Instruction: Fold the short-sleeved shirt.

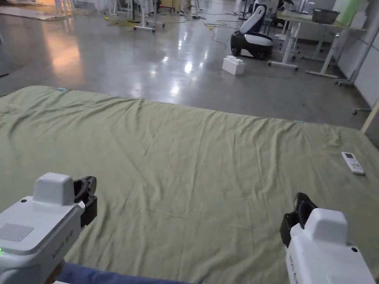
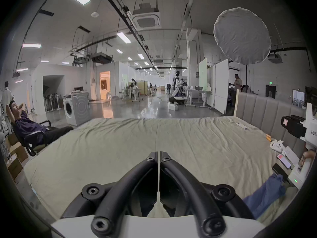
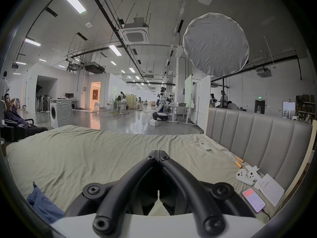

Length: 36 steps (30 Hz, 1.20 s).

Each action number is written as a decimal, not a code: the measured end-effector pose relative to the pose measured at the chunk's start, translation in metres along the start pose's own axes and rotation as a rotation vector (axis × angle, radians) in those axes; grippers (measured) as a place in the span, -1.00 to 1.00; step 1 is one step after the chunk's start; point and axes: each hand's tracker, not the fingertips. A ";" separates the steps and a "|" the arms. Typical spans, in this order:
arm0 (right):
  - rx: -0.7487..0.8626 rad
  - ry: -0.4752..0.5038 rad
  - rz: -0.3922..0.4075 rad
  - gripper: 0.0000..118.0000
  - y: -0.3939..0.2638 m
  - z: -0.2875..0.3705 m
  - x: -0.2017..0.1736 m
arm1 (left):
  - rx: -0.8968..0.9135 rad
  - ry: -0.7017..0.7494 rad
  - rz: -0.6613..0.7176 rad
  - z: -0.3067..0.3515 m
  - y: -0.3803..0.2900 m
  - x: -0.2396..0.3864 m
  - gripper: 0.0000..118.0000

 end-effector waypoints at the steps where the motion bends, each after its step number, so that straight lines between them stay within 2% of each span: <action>1: -0.006 0.004 0.003 -0.99 -0.001 -0.001 0.000 | -0.048 -0.036 0.008 0.004 0.001 -0.007 -0.97; 8: -0.057 0.026 0.024 -0.99 -0.014 -0.004 -0.008 | -0.339 -0.173 0.136 0.004 -0.033 -0.082 -0.93; 10: -0.075 0.031 0.028 -0.99 -0.019 -0.005 -0.011 | -0.419 -0.196 0.184 -0.002 -0.049 -0.101 -0.66; 11: -0.086 0.037 0.029 -0.99 -0.021 -0.005 -0.013 | -0.456 -0.210 0.206 -0.005 -0.057 -0.111 -0.31; 13: -0.106 0.045 0.036 -0.99 -0.025 -0.005 -0.017 | -0.543 -0.229 0.252 -0.016 -0.075 -0.125 0.20; 14: -0.114 0.049 0.041 -0.99 -0.027 -0.005 -0.019 | -0.573 -0.227 0.284 -0.020 -0.083 -0.131 0.20; 17: -0.129 0.051 0.056 -0.99 -0.031 -0.004 -0.022 | -0.639 -0.293 0.397 -0.034 -0.108 -0.155 0.48; 20: -0.145 0.049 0.065 -0.99 -0.033 -0.005 -0.023 | -0.703 -0.409 0.569 -0.049 -0.137 -0.174 0.63; 23: -0.157 0.044 0.076 -0.99 -0.036 -0.005 -0.025 | -0.787 -0.479 0.754 -0.068 -0.167 -0.184 0.64; 25: -0.167 0.046 0.078 -0.99 -0.037 -0.006 -0.026 | -0.846 -0.496 0.777 -0.081 -0.183 -0.192 0.64; 27: -0.173 0.045 0.085 -0.99 -0.038 -0.006 -0.028 | -0.777 -0.551 0.764 -0.082 -0.187 -0.195 0.65; 30: -0.180 0.043 0.089 -0.99 -0.040 -0.006 -0.031 | -0.784 -0.608 0.879 -0.089 -0.194 -0.201 0.64; 33: -0.191 0.048 0.085 -0.99 -0.042 -0.007 -0.036 | -0.779 -0.670 0.923 -0.087 -0.201 -0.189 0.61; 34: -0.194 0.049 0.087 -0.99 -0.042 -0.007 -0.037 | -0.774 -0.696 0.937 -0.088 -0.204 -0.186 0.56; 36: -0.197 0.052 0.091 -0.99 -0.044 -0.007 -0.040 | -0.791 -0.722 0.953 -0.094 -0.209 -0.181 0.27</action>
